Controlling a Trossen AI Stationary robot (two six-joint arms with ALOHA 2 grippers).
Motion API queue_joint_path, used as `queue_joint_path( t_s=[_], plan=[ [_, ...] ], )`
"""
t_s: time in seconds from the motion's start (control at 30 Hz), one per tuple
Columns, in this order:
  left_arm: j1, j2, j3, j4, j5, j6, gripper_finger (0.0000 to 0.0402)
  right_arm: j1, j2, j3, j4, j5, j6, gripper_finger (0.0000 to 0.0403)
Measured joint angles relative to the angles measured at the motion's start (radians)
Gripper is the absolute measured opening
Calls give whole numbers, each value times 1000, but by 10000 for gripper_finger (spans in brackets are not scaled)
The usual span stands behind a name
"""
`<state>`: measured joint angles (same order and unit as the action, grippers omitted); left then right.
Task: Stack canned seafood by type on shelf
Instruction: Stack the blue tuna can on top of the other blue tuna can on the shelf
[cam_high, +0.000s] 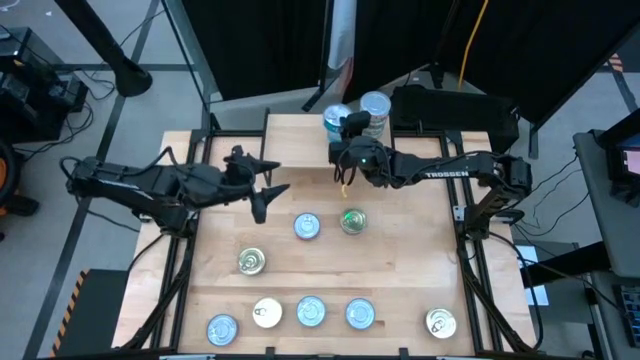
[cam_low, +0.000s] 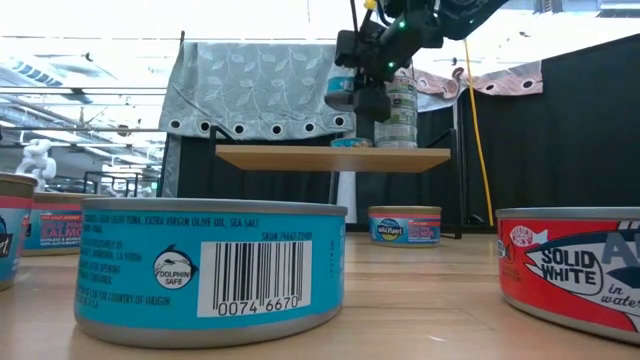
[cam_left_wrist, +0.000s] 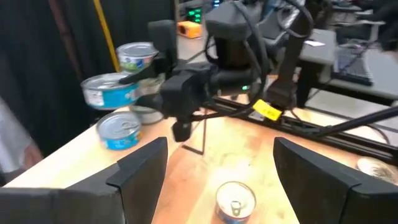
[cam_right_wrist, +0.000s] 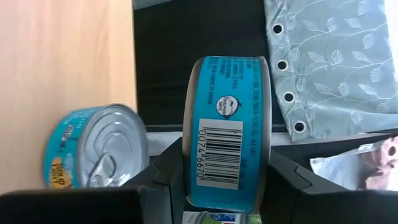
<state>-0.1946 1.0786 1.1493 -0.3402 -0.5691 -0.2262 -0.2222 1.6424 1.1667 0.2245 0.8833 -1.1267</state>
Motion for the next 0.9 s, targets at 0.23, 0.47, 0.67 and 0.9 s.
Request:
queue_joint_path(
  t_s=[0.23,0.47,0.67,0.9],
  plan=[
    [-62,6,0,7,-70,-13,290,-13,37,0,-39,-1,37,132],
    [-97,6,0,11,-78,-24,290,-35,75,0,-38,4,31,132],
    [-109,6,0,9,-78,-30,290,-41,105,1,-29,7,7,133],
    [-109,6,0,7,-77,-30,290,-40,109,2,-27,15,9,133]
  ],
)
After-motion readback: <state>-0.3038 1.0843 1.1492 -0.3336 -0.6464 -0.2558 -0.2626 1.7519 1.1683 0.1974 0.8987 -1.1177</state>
